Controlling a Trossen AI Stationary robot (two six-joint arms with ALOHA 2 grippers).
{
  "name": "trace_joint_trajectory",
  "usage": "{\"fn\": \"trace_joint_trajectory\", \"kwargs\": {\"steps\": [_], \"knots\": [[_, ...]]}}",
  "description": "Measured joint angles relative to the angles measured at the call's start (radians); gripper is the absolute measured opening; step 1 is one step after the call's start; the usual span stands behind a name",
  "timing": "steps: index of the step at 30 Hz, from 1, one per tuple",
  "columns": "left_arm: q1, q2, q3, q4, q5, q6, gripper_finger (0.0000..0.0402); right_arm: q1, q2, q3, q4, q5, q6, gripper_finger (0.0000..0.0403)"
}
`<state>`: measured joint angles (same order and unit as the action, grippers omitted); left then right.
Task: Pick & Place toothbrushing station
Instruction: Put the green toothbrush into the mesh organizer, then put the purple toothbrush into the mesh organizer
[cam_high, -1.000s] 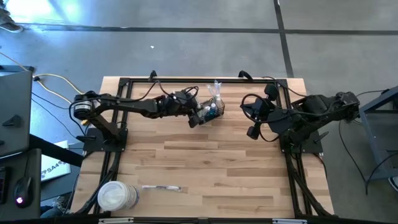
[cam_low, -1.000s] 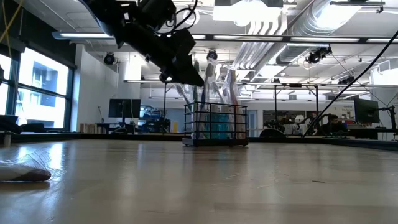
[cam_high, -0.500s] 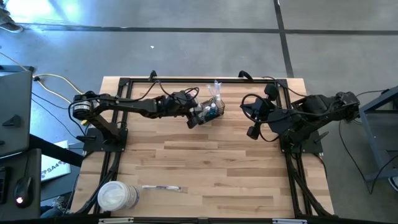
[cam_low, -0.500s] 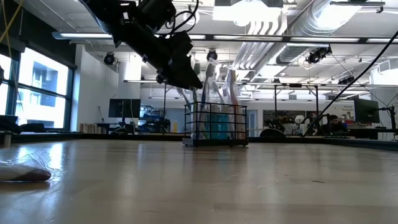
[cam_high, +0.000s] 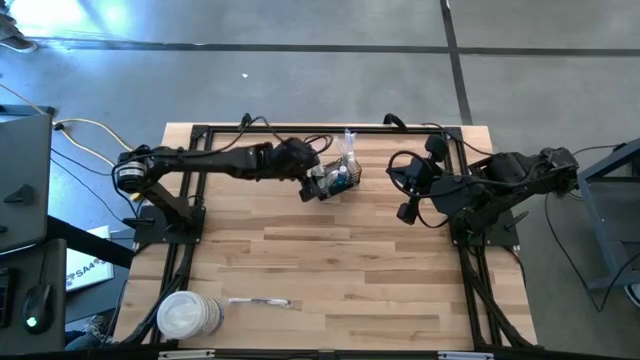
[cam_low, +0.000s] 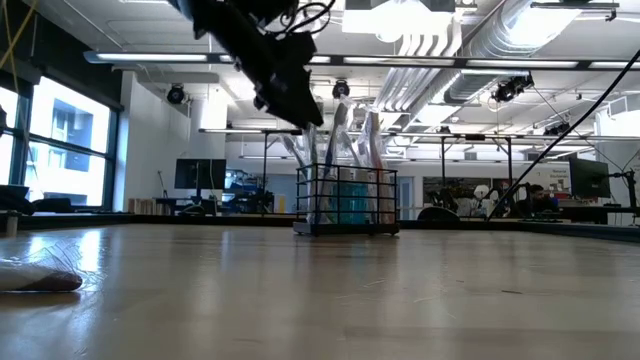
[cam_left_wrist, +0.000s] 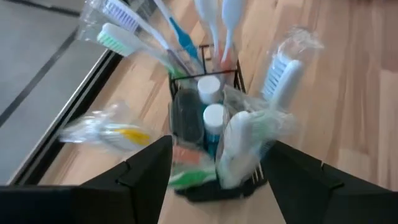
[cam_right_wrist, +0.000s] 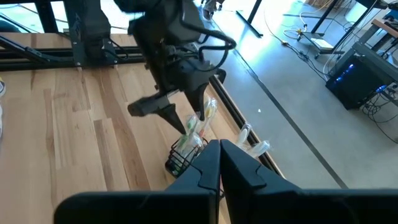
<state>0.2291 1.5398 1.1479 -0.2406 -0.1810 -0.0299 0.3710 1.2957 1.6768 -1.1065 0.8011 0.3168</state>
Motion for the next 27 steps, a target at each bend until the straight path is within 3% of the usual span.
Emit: {"fn": "trace_joint_trajectory", "kwargs": {"steps": [5,10,17,21,27], "knots": [[0.000,0.000,0.176,-0.286,0.028,0.026,0.0244,0.000,0.000,0.000,0.000,0.000,0.000,0.0002],[-0.007,0.000,0.412,-0.667,0.201,0.026,0.0244,0.000,0.000,0.000,-0.005,0.000,0.000,0.0002],[-0.090,0.000,0.689,-1.131,0.357,0.044,0.0244,0.000,0.000,0.000,-0.026,0.000,0.000,0.0002],[-0.181,-0.002,0.739,-1.255,0.433,0.019,0.0244,0.000,0.000,0.000,-0.033,0.000,0.000,0.0002],[-0.361,-0.002,0.658,-1.328,0.378,0.006,0.0244,0.000,0.000,0.000,-0.034,0.000,0.000,0.0002]]}}
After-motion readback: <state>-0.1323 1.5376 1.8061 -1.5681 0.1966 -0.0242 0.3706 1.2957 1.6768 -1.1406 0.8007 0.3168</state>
